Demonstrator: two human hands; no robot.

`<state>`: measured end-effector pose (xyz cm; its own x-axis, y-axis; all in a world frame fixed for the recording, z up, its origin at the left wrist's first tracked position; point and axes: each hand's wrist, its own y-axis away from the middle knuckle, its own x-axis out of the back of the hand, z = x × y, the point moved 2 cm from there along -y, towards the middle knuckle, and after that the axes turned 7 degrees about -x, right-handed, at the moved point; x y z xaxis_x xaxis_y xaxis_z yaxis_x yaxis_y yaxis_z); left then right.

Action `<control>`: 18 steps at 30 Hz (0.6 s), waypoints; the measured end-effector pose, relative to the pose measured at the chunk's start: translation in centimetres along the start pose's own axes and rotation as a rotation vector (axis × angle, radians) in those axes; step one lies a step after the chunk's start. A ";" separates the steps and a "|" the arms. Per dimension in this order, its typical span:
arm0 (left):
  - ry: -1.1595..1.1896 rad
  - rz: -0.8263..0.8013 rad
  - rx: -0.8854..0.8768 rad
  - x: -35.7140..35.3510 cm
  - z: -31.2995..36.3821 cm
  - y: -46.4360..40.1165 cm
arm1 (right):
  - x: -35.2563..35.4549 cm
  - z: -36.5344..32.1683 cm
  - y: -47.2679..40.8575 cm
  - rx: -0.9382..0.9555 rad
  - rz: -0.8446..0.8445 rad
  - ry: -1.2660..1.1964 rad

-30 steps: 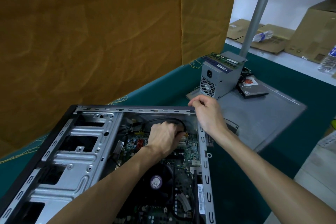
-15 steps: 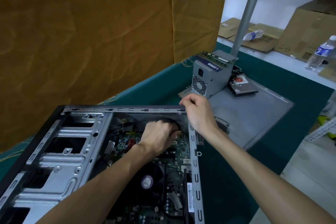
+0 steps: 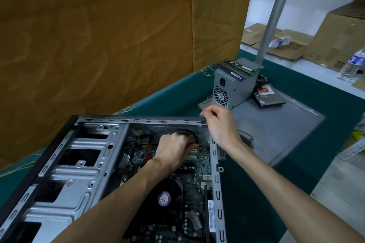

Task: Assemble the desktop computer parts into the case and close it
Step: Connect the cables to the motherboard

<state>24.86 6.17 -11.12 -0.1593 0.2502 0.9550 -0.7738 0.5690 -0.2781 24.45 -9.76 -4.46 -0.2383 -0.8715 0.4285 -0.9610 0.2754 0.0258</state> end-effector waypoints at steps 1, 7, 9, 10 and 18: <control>0.003 -0.002 0.006 0.0 0.0 0.0 | 0.0 0.0 0.0 0.001 0.003 -0.001; 0.009 -0.020 0.031 0.3 0.0 0.1 | -0.1 0.1 -0.2 0.014 0.010 0.001; 0.002 -0.044 0.041 0.2 -0.1 0.0 | -0.1 0.2 -0.3 0.020 0.009 0.004; 0.001 -0.052 0.042 0.2 -0.2 0.0 | -0.1 0.2 -0.3 0.022 0.008 0.005; 0.045 -0.030 0.057 0.0 -0.2 0.1 | -0.1 0.3 -0.4 0.025 0.006 0.023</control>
<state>24.87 6.37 -11.18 -0.1088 0.2695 0.9568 -0.8115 0.5319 -0.2421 24.77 -9.91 -4.78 -0.2415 -0.8600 0.4496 -0.9627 0.2704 0.0002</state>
